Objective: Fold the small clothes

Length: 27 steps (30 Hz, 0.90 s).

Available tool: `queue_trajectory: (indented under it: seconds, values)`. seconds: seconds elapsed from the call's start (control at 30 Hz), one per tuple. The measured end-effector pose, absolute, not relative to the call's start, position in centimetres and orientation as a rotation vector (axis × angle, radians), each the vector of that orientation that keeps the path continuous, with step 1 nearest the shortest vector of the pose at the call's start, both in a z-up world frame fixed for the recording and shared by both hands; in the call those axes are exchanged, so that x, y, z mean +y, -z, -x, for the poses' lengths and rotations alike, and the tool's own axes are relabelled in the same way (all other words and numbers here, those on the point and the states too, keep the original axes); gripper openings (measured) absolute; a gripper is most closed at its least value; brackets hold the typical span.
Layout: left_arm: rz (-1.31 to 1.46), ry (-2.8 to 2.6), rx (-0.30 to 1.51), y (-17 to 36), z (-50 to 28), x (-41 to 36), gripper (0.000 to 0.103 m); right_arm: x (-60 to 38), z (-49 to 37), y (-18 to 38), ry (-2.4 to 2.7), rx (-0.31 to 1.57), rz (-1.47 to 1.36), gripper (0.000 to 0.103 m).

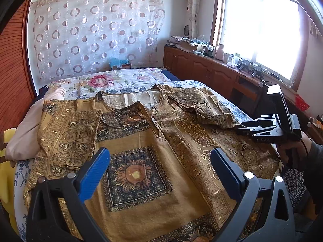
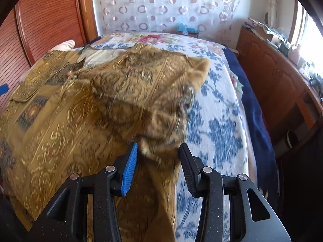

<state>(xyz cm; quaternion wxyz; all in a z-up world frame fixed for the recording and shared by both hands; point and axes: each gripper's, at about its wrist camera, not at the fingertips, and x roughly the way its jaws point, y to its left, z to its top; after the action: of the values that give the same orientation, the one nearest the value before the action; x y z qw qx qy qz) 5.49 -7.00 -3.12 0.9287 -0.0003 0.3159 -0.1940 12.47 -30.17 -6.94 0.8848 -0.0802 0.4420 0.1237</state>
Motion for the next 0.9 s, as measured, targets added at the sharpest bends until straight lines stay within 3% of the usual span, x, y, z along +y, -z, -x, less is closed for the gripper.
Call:
queue_trajectory:
  seconds: [0.07,0.1,0.13,0.17,0.4,0.6,0.67,0.73,0.9]
  values:
    - [0.000,0.396,0.647,3.1,-5.4,-7.0,0.100,-30.1,-12.1,7.1,-0.253,0.910,0.189,0.037]
    - [0.000,0.397,0.647,3.1,-5.5,-7.0,0.100,-30.2,-12.0,7.1,-0.255,0.908,0.191,0.029]
    - [0.001,0.397,0.648,3.1,-5.5,-7.0,0.100,-30.3,-11.9,7.0,-0.252,0.903,0.197,0.013]
    - [0.001,0.395,0.648,3.1,-5.5,-7.2,0.100,-30.5,-11.8,7.0,-0.240,0.898,0.207,0.006]
    - [0.007,0.388,0.648,3.1,-5.7,-6.9,0.100,-33.5,-10.7,6.0,-0.146,0.890,0.179,0.002]
    - [0.022,0.348,0.650,3.1,-6.3,-5.3,0.100,-34.3,-10.2,5.1,-0.169,0.871,0.165,0.023]
    - [0.025,0.333,0.647,3.1,-6.5,-4.7,0.100,-34.5,-10.7,4.3,-0.175,0.847,0.142,0.043]
    - [0.028,0.314,0.643,3.0,-6.9,-3.7,0.100,-34.5,-11.4,3.6,-0.171,0.822,0.136,0.052]
    - [0.028,0.263,0.655,3.2,-8.5,-1.5,0.100,-34.3,-15.5,2.9,-0.192,0.822,0.106,0.053]
